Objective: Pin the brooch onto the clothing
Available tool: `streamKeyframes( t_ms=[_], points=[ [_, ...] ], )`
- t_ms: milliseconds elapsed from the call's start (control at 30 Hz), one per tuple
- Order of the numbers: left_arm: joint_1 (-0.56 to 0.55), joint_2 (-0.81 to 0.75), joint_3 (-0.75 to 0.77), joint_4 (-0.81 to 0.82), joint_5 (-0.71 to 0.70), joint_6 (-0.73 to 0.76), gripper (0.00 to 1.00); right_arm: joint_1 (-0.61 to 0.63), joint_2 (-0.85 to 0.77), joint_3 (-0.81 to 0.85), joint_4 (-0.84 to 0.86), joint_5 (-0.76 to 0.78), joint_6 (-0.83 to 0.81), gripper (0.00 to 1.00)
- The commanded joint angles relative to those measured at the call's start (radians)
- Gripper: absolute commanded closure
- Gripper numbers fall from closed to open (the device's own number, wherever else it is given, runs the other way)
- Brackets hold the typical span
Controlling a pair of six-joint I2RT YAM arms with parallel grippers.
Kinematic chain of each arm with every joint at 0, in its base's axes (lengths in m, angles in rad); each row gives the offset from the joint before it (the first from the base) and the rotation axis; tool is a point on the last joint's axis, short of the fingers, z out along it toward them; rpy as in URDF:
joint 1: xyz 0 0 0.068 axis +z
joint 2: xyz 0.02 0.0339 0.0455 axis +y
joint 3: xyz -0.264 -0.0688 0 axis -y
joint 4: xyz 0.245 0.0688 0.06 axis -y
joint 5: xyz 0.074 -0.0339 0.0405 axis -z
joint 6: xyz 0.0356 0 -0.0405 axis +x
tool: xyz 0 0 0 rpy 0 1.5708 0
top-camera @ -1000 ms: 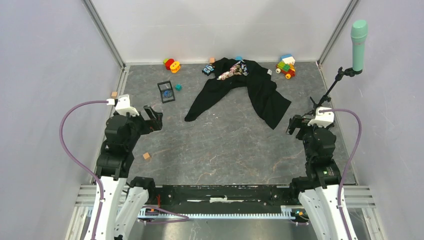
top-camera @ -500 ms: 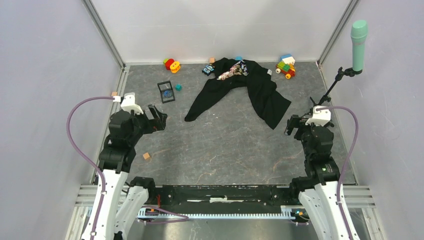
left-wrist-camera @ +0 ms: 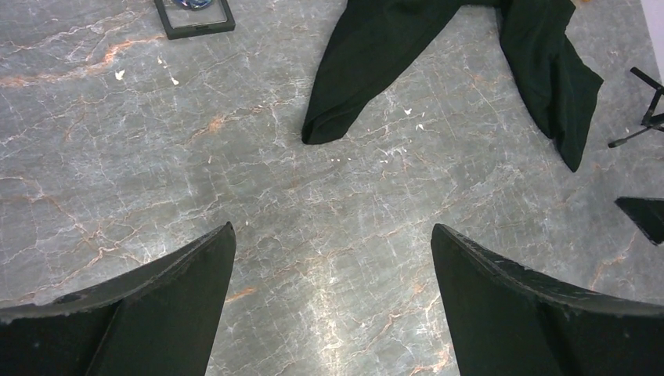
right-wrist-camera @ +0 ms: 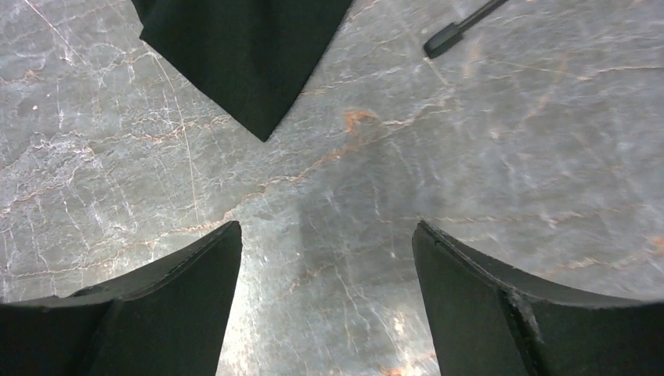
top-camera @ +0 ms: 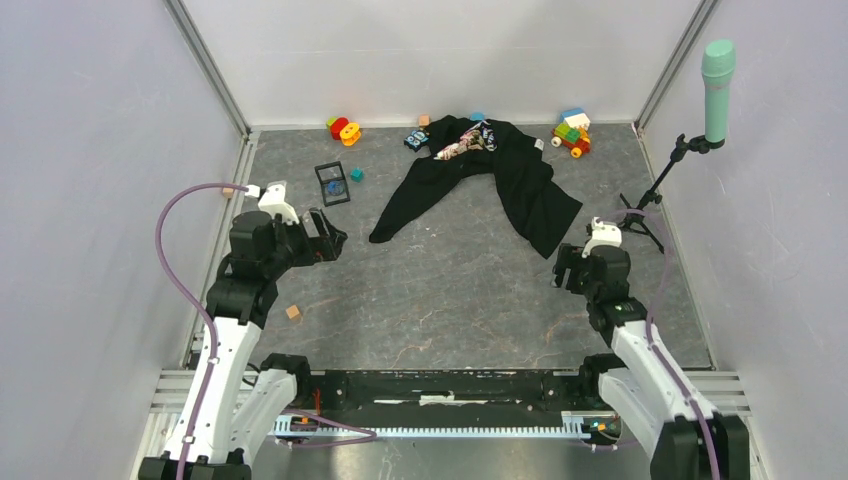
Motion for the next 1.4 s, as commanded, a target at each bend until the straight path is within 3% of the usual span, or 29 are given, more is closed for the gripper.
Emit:
streamKeyframes(
  t_ms=[0, 267, 467, 733, 867, 1067, 1167, 1367],
  points=[
    [0.007, 0.000, 0.000, 0.030, 0.036, -0.017, 0.00, -0.003, 0.166, 0.020, 0.234, -0.097, 0.013, 0.16],
    [0.010, 0.012, -0.008, 0.036, 0.035, -0.019, 0.00, 0.004, 0.503, 0.188, 0.273, -0.194, -0.030, 0.17],
    [0.009, 0.008, -0.004, 0.034, 0.045, -0.022, 0.00, 0.050, 0.708, 0.356, 0.217, -0.135, -0.073, 0.16],
    [0.012, 0.016, -0.007, 0.039, 0.070, -0.027, 0.00, 0.107, 0.850, 0.441, 0.193, 0.047, -0.115, 0.19],
    [0.011, 0.018, -0.007, 0.039, 0.069, -0.026, 0.00, 0.114, 0.889, 0.442, 0.229, 0.011, -0.124, 0.24],
    [0.011, 0.027, -0.009, 0.040, 0.071, -0.028, 0.00, 0.114, 0.932, 0.463, 0.248, -0.044, -0.137, 0.64],
    [0.011, 0.031, -0.007, 0.039, 0.076, -0.029, 0.00, 0.115, 0.896, 0.440, 0.263, -0.069, -0.140, 1.00],
    [0.011, 0.037, -0.010, 0.044, 0.104, -0.029, 0.00, 0.116, 0.676, 0.358, 0.256, -0.195, -0.109, 1.00]
  ],
)
